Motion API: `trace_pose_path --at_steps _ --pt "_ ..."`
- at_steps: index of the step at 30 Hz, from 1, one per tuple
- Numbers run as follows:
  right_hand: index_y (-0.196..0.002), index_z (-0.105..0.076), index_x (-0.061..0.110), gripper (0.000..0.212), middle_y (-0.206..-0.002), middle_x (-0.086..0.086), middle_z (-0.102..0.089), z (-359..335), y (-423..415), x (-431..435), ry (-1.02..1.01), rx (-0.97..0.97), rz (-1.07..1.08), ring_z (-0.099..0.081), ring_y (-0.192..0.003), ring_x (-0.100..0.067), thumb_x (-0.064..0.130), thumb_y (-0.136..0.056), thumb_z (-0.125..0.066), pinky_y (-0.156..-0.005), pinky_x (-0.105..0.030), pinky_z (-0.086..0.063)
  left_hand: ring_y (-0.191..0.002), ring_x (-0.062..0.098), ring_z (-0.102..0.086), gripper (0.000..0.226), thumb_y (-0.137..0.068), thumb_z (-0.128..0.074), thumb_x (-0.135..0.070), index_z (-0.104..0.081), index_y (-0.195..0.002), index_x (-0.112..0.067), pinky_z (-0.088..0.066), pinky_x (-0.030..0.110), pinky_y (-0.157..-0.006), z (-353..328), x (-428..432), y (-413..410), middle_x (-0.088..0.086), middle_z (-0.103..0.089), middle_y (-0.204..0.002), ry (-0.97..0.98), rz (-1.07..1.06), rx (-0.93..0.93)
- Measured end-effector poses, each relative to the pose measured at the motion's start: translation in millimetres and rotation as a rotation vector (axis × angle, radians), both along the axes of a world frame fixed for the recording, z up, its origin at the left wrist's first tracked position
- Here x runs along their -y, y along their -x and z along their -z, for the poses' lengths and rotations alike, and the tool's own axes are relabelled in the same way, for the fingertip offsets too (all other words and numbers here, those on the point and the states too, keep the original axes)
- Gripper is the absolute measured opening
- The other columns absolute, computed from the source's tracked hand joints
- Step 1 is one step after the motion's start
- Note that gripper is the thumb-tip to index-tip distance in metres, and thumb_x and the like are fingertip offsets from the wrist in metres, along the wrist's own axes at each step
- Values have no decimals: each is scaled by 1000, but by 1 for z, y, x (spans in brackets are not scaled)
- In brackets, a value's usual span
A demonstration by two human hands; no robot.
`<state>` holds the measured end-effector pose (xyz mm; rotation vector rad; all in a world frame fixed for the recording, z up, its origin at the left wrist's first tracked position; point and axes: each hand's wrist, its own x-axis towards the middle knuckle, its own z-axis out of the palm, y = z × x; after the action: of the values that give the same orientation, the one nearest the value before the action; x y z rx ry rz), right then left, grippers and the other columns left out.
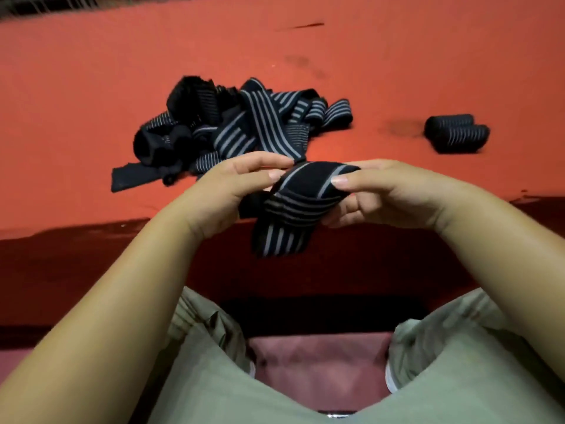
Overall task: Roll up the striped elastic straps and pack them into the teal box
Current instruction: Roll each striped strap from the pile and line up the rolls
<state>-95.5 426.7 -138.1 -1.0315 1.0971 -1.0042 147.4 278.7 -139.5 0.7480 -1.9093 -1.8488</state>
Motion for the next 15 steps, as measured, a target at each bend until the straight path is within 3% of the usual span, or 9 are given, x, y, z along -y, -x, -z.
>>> trace_pose_path --at_steps 2,3,5,7,9,13,15 --pt "-136 -69 9 42 -119 -13 -76 -13 6 8 69 13 96 -74 -95 -27 24 -97 -68 -93 -42 -62 -113 25 -71 25 -108 -62 -16 -72 -131 -14 -56 47 -103 -14 7 2 12 -75 -124 95 -34 -59" --pt "-135 -70 10 43 -121 -13 -76 -17 9 12 89 19 151 -75 -96 -27 28 -96 -66 -95 -44 -63 -112 21 -72 27 -107 -63 -15 -70 -133 -12 -57 43 -104 -19 10 3 12 -76 -122 147 -50 -81" --pt "-129 -72 14 41 -122 -13 -77 -23 14 21 115 43 248 -77 -95 -29 34 -94 -64 -98 -46 -62 -86 4 -72 31 -107 -65 -7 -66 -138 -10 -58 20 -81 -28 14 8 -6 -78 -98 253 -93 -78" --pt "-125 -73 17 38 -121 -13 -77 -25 18 30 126 67 299 -77 -93 -30 38 -95 -63 -96 -45 -62 -61 -5 -62 32 -104 -64 1 -65 -136 -3 -46 8 -58 -29 18 16 -18 -72 -75 337 -167 -78" --pt "-123 -75 16 34 -119 -13 -77 -24 21 39 116 76 353 -77 -94 -31 38 -100 -62 -97 -46 -62 -53 -6 -59 22 -102 -68 1 -71 -123 -2 -42 8 -51 -27 24 29 -18 -69 -67 393 -269 -72" --pt "-117 -75 14 27 -111 -12 -80 -17 25 58 98 119 524 -79 -92 -31 35 -106 -61 -93 -45 -64 -66 0 -64 10 -96 -79 -11 -81 -98 -21 -48 19 -60 -22 42 55 -11 -76 -79 463 -475 -69" --pt "-116 -75 12 28 -102 -12 -80 -11 28 67 86 152 623 -80 -95 -33 35 -106 -62 -91 -45 -65 -60 -3 -59 10 -96 -79 -15 -82 -95 -25 -45 22 -57 -18 51 65 -15 -73 -76 516 -508 -57"
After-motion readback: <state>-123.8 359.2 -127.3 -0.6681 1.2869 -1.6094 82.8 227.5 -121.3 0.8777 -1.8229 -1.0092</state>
